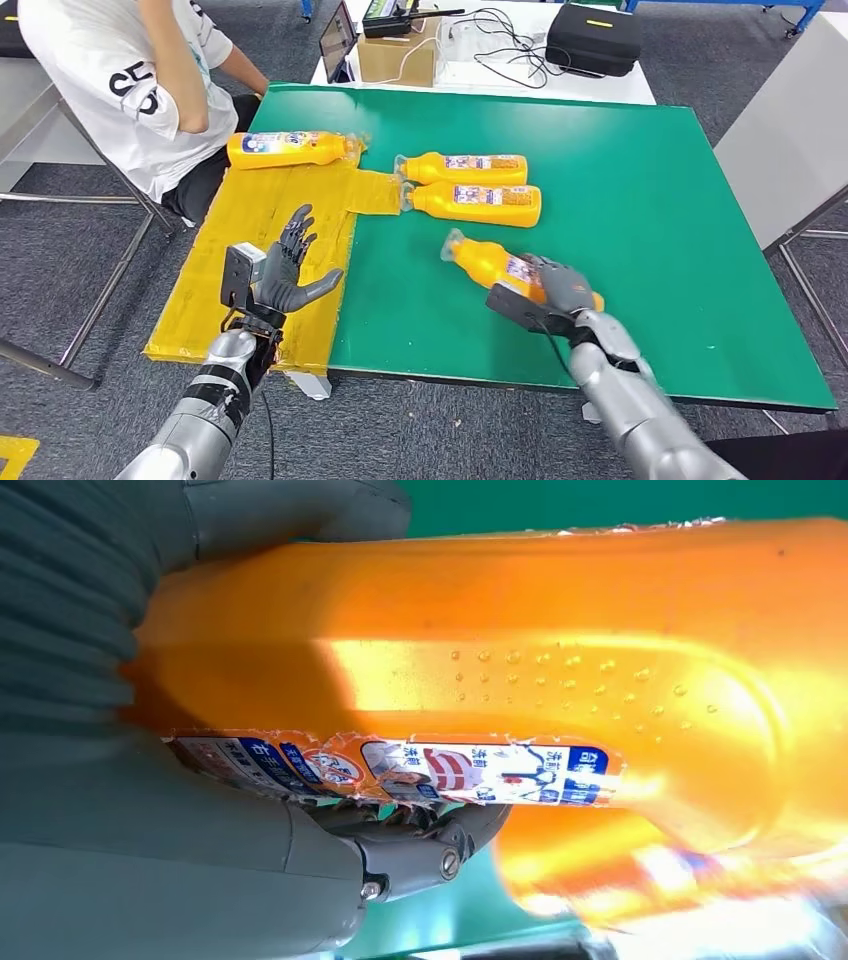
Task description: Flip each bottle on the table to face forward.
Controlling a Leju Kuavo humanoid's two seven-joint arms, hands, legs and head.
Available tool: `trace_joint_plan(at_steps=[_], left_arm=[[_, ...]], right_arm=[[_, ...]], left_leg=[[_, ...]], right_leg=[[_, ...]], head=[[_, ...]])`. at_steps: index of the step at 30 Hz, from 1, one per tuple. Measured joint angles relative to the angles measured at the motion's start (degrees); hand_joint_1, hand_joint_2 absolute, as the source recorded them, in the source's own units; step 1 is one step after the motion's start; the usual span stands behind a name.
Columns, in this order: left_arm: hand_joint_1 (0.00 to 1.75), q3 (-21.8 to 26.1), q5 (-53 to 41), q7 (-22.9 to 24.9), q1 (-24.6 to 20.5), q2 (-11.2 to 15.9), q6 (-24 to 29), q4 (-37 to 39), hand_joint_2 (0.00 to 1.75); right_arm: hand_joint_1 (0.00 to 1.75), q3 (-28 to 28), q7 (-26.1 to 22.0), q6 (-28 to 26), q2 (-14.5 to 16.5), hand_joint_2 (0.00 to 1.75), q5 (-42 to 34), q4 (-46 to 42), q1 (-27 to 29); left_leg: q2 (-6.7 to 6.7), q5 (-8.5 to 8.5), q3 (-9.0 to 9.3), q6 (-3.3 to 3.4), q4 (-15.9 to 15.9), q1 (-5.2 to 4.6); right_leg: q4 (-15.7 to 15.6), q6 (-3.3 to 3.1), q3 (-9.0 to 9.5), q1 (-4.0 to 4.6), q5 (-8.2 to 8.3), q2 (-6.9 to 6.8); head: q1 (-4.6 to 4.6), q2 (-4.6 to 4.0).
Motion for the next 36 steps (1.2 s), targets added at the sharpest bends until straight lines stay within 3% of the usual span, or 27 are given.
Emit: trace_joint_plan(at_steps=[4,8,21,36], left_arm=[[0.00,-1.2,-0.5,1.4,-1.4,-1.5,3.0,1.4,1.75],[0.00,-2.3,-0.4,1.6,-2.5,-2.4,3.7,3.0,1.75],[0.00,-4.7,4.9,5.0,-4.0,-4.3,2.2,4.9,1.75],[0.00,-7.9,8.6,6.2,-4.7,-5.3,-0.7,5.2,1.75]], right_arm=[[1.75,-1.9,-4.3,-7.2,6.9,1.75,-4.8,-2.3,2.2],[1.75,-2.6,-5.8,-9.4,11.2,1.75,-6.7,-2.4,2.1],[1.75,-2.7,-9.7,-11.6,17.5,1.75,-12.0,-2.3,0.9],[1.75,3.6,-10.1,-7.3,22.5,1.75,-11.1,5.0,-2.4]], left_leg=[[0.17,0.02,-0.14,-0.06,0.0,0.04],[0.14,0.04,-0.21,-0.07,0.0,0.11],[0.10,0.02,-0.33,-0.04,0.0,0.01],[0.08,0.02,-0.34,-0.04,0.0,0.02]], right_leg=[[0.0,-0.01,-0.25,0.03,0.02,0.15],[0.1,-0.03,-0.29,0.06,-0.01,0.14],[0.0,-0.01,-0.36,0.00,-0.02,0.11],[0.0,-0.02,-0.37,0.00,-0.02,0.09]], head=[[-0.03,-0.01],[-0.02,-0.01],[-0.01,-0.01],[0.00,0.00]])
